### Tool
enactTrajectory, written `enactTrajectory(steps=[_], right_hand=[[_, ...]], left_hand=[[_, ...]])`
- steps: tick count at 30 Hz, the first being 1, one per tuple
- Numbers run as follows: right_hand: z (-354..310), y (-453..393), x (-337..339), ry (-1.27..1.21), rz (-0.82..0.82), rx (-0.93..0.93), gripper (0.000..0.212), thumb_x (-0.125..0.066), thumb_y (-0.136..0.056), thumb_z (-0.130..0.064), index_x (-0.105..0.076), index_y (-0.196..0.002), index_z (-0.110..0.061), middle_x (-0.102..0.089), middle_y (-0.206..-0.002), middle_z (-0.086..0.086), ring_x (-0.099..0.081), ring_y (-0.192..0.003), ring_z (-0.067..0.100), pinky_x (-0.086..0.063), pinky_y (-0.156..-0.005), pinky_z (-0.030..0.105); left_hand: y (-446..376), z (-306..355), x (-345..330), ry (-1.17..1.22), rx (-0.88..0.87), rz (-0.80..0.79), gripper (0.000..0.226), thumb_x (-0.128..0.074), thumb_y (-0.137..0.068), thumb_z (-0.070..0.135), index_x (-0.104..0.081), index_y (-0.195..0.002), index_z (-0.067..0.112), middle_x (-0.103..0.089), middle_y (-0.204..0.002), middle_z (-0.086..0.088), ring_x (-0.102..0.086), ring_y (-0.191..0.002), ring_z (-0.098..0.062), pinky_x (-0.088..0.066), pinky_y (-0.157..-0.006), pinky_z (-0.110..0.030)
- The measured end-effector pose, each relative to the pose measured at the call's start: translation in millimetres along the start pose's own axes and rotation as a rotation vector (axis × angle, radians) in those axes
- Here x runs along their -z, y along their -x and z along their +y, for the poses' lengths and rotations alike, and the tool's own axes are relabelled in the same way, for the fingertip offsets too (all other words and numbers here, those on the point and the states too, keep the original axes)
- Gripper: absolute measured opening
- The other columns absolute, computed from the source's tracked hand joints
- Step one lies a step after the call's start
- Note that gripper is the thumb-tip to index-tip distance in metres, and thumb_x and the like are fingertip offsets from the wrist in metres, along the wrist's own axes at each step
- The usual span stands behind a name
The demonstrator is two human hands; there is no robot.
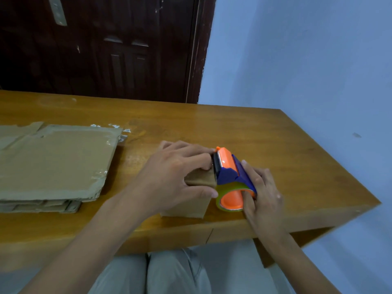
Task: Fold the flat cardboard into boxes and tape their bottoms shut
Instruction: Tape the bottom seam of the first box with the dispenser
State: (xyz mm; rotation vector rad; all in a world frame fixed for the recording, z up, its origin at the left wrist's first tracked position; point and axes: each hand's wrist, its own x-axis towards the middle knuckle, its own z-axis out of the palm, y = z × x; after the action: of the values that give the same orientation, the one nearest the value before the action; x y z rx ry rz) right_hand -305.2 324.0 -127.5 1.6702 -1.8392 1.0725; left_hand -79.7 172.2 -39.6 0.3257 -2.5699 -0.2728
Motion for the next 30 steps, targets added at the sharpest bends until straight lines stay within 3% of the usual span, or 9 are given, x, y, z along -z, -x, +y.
enactTrajectory(steps=[9, 12, 15, 18, 21, 27, 30], right_hand=[[-7.5, 9.9, -7.5, -0.039, 0.012, -0.077, 0.053, -0.048, -0.103, -0.023, -0.040, -0.156, -0.024, -0.060, -0.124, 0.001, -0.060, -0.097, 0.010, -0.050, -0.063, 0.022], [-5.2, 9.6, -8.6, -0.045, 0.019, -0.082, 0.055, -0.048, -0.102, -0.023, -0.039, -0.156, -0.027, -0.054, -0.124, -0.004, -0.059, -0.095, 0.007, -0.047, -0.065, 0.017], [-5.2, 8.7, -9.1, -0.069, 0.019, -0.070, 0.057, -0.049, -0.101, -0.021, -0.040, -0.156, -0.026, -0.054, -0.124, -0.003, -0.060, -0.097, 0.011, -0.048, -0.066, 0.022], [-4.7, 9.7, -8.1, -0.077, 0.016, -0.074, 0.058, -0.051, -0.099, -0.021, -0.041, -0.156, -0.025, -0.055, -0.124, -0.003, -0.061, -0.096, 0.012, -0.049, -0.065, 0.027], [-3.1, 8.7, -7.2, -0.116, 0.012, -0.077, 0.059, -0.052, -0.099, -0.020, -0.040, -0.156, -0.028, -0.054, -0.124, -0.005, -0.059, -0.094, 0.006, -0.049, -0.064, 0.023], [0.8, 9.9, -9.6, -0.151, 0.007, -0.056, 0.060, -0.055, -0.097, -0.014, -0.043, -0.155, -0.026, -0.057, -0.124, -0.002, -0.063, -0.093, 0.013, -0.054, -0.058, 0.036], [3.6, 9.5, -9.9, -0.184, -0.009, -0.078, 0.060, -0.054, -0.098, -0.015, -0.044, -0.155, -0.029, -0.060, -0.121, -0.001, -0.064, -0.090, 0.013, -0.054, -0.057, 0.038]], left_hand=[[1.5, -2.7, -5.1, -0.174, -0.133, 0.056, 0.060, -0.044, -0.095, 0.073, -0.071, -0.116, 0.024, -0.064, -0.145, 0.002, -0.061, -0.132, -0.026, -0.053, -0.101, -0.048], [3.8, -3.5, -8.4, -0.118, -0.171, 0.131, 0.052, -0.058, -0.094, 0.065, -0.070, -0.110, 0.018, -0.064, -0.138, -0.005, -0.058, -0.133, -0.030, -0.055, -0.099, -0.051], [3.3, -4.3, -9.8, -0.035, -0.204, 0.201, 0.045, -0.074, -0.087, 0.058, -0.063, -0.108, 0.019, -0.067, -0.125, -0.003, -0.062, -0.122, -0.026, -0.058, -0.091, -0.051], [4.6, -5.2, -12.7, 0.062, -0.163, 0.240, 0.049, -0.083, -0.080, 0.056, -0.074, -0.101, 0.012, -0.072, -0.118, -0.001, -0.066, -0.117, -0.025, -0.057, -0.088, -0.052], [7.0, -4.6, -14.0, 0.079, -0.124, 0.247, 0.051, -0.082, -0.080, 0.059, -0.077, -0.097, 0.012, -0.073, -0.116, 0.002, -0.066, -0.115, -0.021, -0.056, -0.088, -0.049], [8.9, -4.6, -13.8, 0.070, -0.165, 0.246, 0.046, -0.077, -0.087, 0.058, -0.077, -0.112, 0.020, -0.071, -0.118, 0.003, -0.065, -0.116, -0.022, -0.055, -0.087, -0.048], [8.7, -6.8, -13.7, 0.056, -0.171, 0.240, 0.043, -0.074, -0.088, 0.058, -0.078, -0.107, 0.020, -0.071, -0.118, 0.002, -0.065, -0.116, -0.021, -0.056, -0.087, -0.049]])
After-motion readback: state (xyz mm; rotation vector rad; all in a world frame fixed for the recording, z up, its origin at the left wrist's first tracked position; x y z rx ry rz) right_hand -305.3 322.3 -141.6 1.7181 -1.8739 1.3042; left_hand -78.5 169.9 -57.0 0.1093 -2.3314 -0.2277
